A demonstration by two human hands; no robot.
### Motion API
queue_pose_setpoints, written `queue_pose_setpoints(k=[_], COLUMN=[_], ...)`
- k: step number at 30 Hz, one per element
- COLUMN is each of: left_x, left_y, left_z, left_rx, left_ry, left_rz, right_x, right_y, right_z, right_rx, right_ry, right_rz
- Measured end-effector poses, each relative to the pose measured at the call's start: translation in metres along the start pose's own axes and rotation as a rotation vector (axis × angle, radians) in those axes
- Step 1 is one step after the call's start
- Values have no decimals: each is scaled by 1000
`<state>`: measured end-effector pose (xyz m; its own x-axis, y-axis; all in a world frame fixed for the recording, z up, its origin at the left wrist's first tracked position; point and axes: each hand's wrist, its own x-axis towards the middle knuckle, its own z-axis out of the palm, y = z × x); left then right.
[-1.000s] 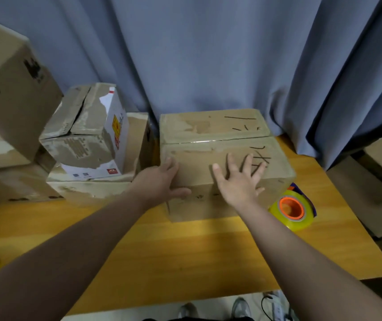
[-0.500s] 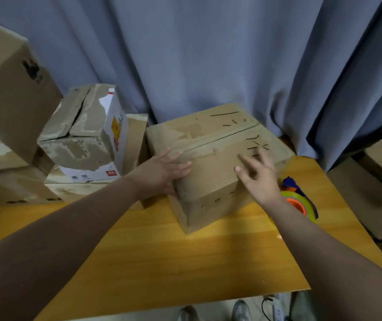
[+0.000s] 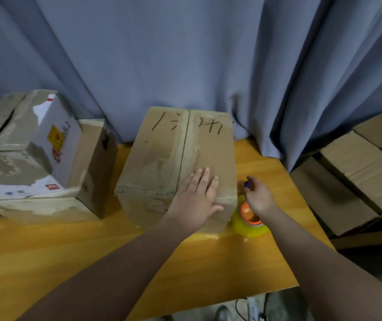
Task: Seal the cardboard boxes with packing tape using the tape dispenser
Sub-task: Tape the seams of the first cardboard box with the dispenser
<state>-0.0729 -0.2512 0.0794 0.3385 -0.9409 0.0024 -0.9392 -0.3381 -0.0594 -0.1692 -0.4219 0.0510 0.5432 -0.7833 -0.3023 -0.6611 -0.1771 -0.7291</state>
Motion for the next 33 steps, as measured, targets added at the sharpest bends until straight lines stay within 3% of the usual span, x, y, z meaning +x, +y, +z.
queue_pose_setpoints(k=[5, 9, 13, 18, 22, 27, 30, 33], left_x=[44, 56, 62, 75, 80, 70, 52, 34], left_y=[21, 24, 27, 44, 53, 47, 43, 38], left_z=[-3, -1, 3, -4, -14, -63, -88, -109], left_rx=[60, 106, 87, -14, -157, -773, -717, -995], left_ry=[6, -5, 50, 36, 36, -67, 30, 163], left_rz=[-158, -229, -233, -308, -361, -437, -346, -300], right_x=[39, 67, 77, 61, 35, -9, -32, -50], right_y=[69, 94, 111, 116, 108, 68, 35, -2], right_z=[-15, -13, -7, -32, -79, -129, -135, -124], right_rx=[-319, -339, -432, -102, 87, 85, 224, 269], right_ry=[-147, -230, -115, -50, -46, 37, 12, -57], right_rz=[132, 81, 76, 195, 12, -341, -472, -570])
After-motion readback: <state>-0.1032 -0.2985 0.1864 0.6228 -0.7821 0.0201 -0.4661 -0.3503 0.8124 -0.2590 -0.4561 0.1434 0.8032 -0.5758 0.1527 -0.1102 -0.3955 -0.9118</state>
